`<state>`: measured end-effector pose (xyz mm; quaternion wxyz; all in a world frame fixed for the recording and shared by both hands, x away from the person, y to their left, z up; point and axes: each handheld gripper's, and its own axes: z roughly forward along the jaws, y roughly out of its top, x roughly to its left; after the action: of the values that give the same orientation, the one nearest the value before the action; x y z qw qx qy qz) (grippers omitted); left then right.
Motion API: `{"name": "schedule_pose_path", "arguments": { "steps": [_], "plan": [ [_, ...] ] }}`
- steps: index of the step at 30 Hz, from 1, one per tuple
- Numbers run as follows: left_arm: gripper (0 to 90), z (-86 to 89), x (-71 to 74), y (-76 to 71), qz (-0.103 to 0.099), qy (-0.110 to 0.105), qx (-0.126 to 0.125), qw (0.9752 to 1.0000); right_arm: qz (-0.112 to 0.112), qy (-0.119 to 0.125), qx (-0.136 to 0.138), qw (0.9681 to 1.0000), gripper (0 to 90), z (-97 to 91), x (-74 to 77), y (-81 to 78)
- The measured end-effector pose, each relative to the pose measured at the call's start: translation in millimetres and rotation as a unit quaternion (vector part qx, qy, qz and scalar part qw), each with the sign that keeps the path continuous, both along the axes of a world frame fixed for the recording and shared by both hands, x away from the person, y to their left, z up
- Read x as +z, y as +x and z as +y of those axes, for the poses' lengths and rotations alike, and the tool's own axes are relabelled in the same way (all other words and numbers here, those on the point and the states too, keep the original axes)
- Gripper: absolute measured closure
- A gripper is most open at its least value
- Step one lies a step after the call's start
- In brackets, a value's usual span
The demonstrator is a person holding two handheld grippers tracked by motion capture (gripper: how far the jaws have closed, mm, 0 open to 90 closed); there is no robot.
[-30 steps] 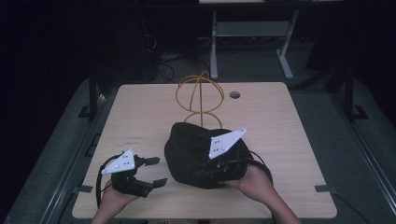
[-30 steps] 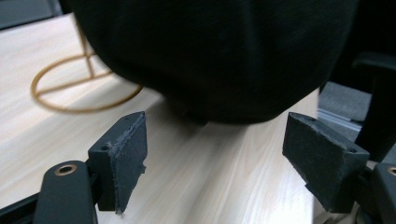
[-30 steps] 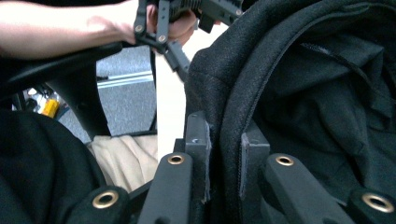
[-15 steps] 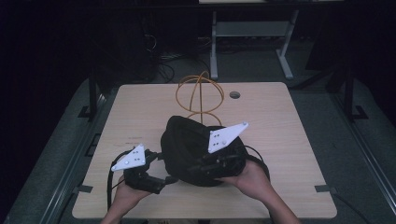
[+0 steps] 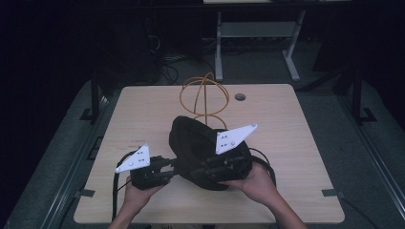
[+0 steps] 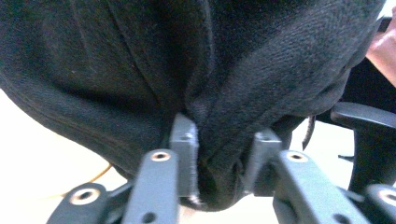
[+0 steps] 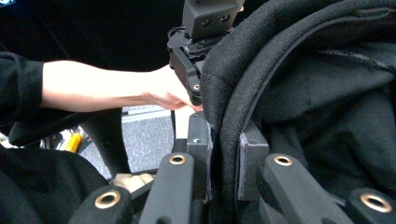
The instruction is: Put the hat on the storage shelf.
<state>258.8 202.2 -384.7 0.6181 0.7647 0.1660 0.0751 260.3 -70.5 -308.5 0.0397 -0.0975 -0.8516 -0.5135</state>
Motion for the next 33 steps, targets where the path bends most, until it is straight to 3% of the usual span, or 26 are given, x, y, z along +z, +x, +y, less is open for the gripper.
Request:
{"name": "schedule_pose_path", "arguments": {
  "steps": [3,15,18,25,33],
  "plan": [
    [81.4,-0.2,6.3,-2.1,-0.016,0.010,0.000,0.9998,0.003,0.008,-0.003,1.0000,78.6,-3.2,-0.1,0.8],
    [83.8,-0.4,41.2,-4.5,-0.052,0.047,0.004,0.9976,0.028,0.057,-0.022,0.9977,71.9,-18.8,-4.3,9.9],
    [84.0,-0.3,51.8,-3.8,-0.060,0.049,0.009,0.9970,0.028,0.069,-0.029,0.9968,66.3,-22.2,-3.0,12.1],
    [84.1,1.6,73.3,2.8,-0.066,0.066,0.016,0.9955,0.019,0.080,-0.046,0.9955,49.0,-27.6,1.7,14.5],
    [84.1,16.3,84.4,14.6,-0.055,0.080,0.033,0.9947,0.012,0.096,-0.090,0.9912,34.5,-59.2,1.5,18.9]
  ]
}}
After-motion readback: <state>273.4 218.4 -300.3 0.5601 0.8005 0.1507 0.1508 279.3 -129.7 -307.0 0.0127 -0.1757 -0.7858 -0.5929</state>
